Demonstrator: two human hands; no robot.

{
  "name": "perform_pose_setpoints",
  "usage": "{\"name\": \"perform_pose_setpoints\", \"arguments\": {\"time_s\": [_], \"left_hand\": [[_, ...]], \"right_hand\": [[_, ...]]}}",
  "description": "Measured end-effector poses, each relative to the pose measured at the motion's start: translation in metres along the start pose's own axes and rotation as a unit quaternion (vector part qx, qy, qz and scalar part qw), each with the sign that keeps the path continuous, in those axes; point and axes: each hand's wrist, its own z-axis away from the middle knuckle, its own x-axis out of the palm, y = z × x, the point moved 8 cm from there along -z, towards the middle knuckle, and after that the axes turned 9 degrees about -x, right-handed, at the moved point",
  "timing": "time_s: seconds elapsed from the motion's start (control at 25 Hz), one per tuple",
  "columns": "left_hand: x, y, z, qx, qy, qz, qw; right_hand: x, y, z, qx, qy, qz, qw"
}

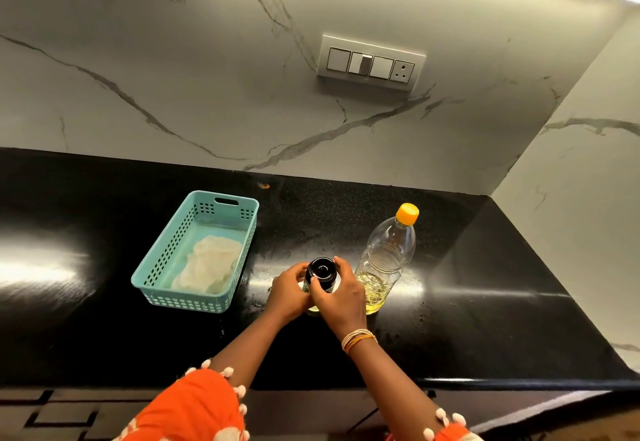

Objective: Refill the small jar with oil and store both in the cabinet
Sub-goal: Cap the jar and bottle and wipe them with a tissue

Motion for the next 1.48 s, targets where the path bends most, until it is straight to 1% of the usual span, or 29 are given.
{"name": "perform_pose_setpoints", "arguments": {"time_s": [0.16, 0.24, 0.36, 0.44, 0.56, 0.72, 0.84, 0.92, 1.0, 1.12, 1.2, 1.24, 1.32, 1.36, 1.4, 1.48], "left_hand": [[-0.013, 0.002, 0.002, 0.006, 0.031, -0.031, 0.999], [-0.025, 0.001, 0.002, 0.004, 0.044, -0.04, 0.998], [-0.039, 0.0, -0.002, 0.003, 0.026, -0.062, 0.998], [-0.044, 0.001, -0.005, 0.005, 0.001, -0.089, 0.996], [-0.055, 0.007, -0.006, -0.007, -0.013, -0.104, 0.994], [-0.073, 0.017, -0.005, -0.003, -0.024, -0.098, 0.995], [-0.08, 0.018, -0.002, -0.005, -0.027, -0.099, 0.995], [-0.086, 0.021, 0.0, 0.003, -0.001, -0.094, 0.996], [-0.097, 0.028, 0.001, 0.024, 0.049, -0.074, 0.996], [-0.129, 0.032, 0.001, 0.052, 0.164, -0.052, 0.984], [-0.158, 0.021, -0.001, 0.02, 0.236, -0.062, 0.97], [-0.17, 0.009, -0.007, -0.027, 0.248, -0.075, 0.966], [-0.187, -0.026, -0.02, -0.16, 0.223, -0.125, 0.953], [-0.195, -0.041, -0.025, -0.211, 0.209, -0.151, 0.943], [-0.202, -0.05, -0.031, -0.238, 0.206, -0.165, 0.935], [-0.212, -0.055, -0.044, -0.245, 0.201, -0.164, 0.934]], "right_hand": [[0.013, 0.001, 0.001, 0.007, -0.045, -0.05, 0.998], [0.023, 0.004, 0.0, 0.027, -0.075, -0.089, 0.993], [0.035, 0.007, -0.004, 0.06, -0.104, -0.128, 0.985], [0.034, 0.002, -0.009, 0.048, -0.092, -0.108, 0.989], [0.03, -0.015, -0.023, -0.005, -0.065, -0.052, 0.997], [0.045, -0.034, -0.029, -0.05, -0.123, -0.013, 0.991], [0.055, -0.035, -0.021, -0.07, -0.141, 0.014, 0.987], [0.055, -0.035, -0.019, -0.085, -0.133, 0.02, 0.987], [0.052, -0.038, -0.022, -0.092, -0.102, 0.015, 0.99], [0.048, -0.051, -0.036, -0.102, -0.052, -0.003, 0.993], [0.05, -0.065, -0.05, -0.113, -0.044, -0.016, 0.993], [0.052, -0.072, -0.058, -0.116, -0.04, -0.024, 0.992], [0.059, -0.082, -0.07, -0.114, -0.042, -0.036, 0.992], [0.065, -0.085, -0.076, -0.113, -0.05, -0.04, 0.991], [0.072, -0.089, -0.08, -0.115, -0.061, -0.043, 0.991], [0.086, -0.094, -0.089, -0.118, -0.08, -0.054, 0.988]]}}
